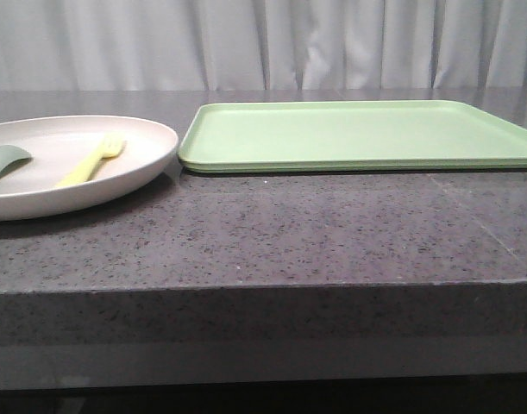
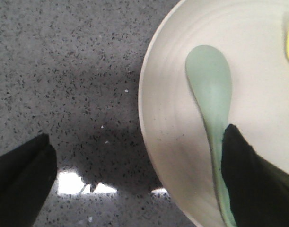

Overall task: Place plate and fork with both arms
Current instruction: 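Lower the left gripper and pinch the cream plate's rim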

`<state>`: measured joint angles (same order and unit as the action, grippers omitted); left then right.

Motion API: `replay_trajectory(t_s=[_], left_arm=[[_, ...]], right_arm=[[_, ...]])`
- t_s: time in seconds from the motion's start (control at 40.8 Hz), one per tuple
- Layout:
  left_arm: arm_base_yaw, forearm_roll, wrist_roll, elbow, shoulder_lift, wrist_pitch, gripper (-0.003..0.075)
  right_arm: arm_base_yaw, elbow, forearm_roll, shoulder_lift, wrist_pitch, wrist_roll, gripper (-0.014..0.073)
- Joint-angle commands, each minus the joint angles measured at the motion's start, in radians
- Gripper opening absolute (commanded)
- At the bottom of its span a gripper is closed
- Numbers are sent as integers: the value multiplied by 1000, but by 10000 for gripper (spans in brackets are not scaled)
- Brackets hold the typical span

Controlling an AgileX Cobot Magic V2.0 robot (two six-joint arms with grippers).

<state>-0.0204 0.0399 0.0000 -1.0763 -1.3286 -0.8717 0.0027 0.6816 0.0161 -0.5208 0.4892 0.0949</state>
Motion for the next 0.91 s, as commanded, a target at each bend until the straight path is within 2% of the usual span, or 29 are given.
replay_trajectory(t_s=[0.0,0.196,0.588,0.735,0.882], left_arm=[[2,-5,-18,-63,-37,15,682],[2,-5,-59,-73,-128,24,667],[2,11,-61,-73,-187,25,493],[2,13,-61,-73,-187,25,344],[2,15,-61,-73,-187,25,133]], right_arm=[[-6,36,-8,-7,-84,-6,603],[-6,36,-8,-7,-80,-6,603],[-6,36,-8,-7,-80,-6,603],[-6,36,-8,-7,-80,-6,603],[-6,36,-8,-7,-80,-6,603]])
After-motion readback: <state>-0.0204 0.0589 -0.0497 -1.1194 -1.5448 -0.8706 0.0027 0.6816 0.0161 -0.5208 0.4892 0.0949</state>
